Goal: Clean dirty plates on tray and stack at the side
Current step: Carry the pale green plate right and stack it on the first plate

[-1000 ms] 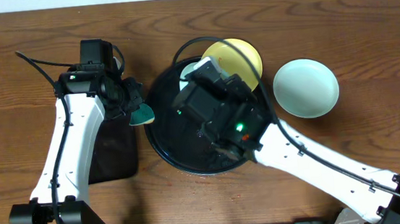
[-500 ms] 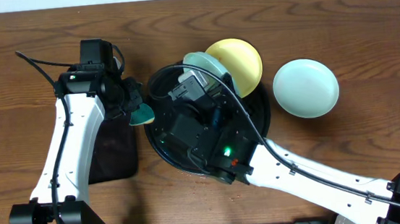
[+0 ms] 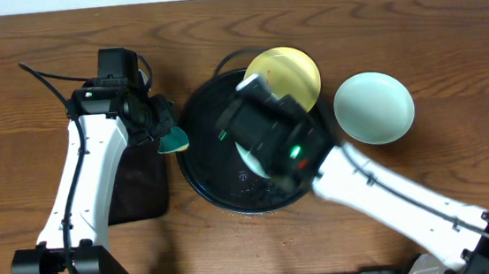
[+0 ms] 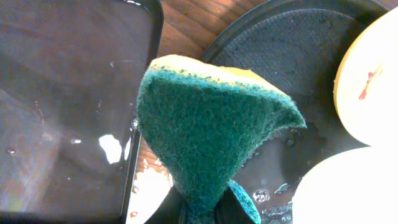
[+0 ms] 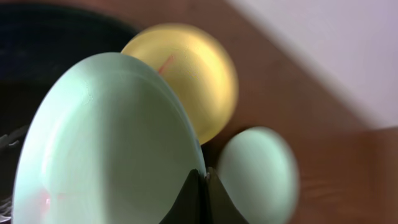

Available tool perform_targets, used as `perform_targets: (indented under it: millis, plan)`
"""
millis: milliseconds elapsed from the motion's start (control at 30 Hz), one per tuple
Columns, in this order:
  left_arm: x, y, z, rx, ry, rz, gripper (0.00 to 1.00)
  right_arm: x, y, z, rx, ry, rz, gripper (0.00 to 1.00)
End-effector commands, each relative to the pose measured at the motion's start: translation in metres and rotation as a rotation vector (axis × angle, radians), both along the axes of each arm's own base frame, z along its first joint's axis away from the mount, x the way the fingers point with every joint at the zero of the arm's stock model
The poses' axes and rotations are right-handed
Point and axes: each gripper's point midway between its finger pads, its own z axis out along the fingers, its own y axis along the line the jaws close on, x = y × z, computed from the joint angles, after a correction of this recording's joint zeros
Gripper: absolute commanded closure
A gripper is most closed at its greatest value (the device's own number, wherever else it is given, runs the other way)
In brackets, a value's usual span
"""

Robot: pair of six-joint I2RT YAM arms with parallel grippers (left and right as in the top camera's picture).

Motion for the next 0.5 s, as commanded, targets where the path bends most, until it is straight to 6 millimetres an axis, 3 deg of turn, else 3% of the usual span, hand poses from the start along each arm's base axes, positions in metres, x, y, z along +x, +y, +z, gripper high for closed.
perform_targets:
  millis: [0,233,467]
  plan:
    - [0.004,0.004,0.006,0.018,-0.020,-0.012,0.93,-0.001,0.013,-0.018,0.343,0.276,0.034,0.99]
    - [0.004,0.004,0.006,0.018,-0.021,-0.013,0.92,0.016,-0.028,-0.023,0.599,0.467,-0.040,0.99]
    - [0.004,0.004,0.006,0.018,-0.020,-0.013,0.92,0.041,-0.108,-0.023,0.750,0.492,-0.247,0.99]
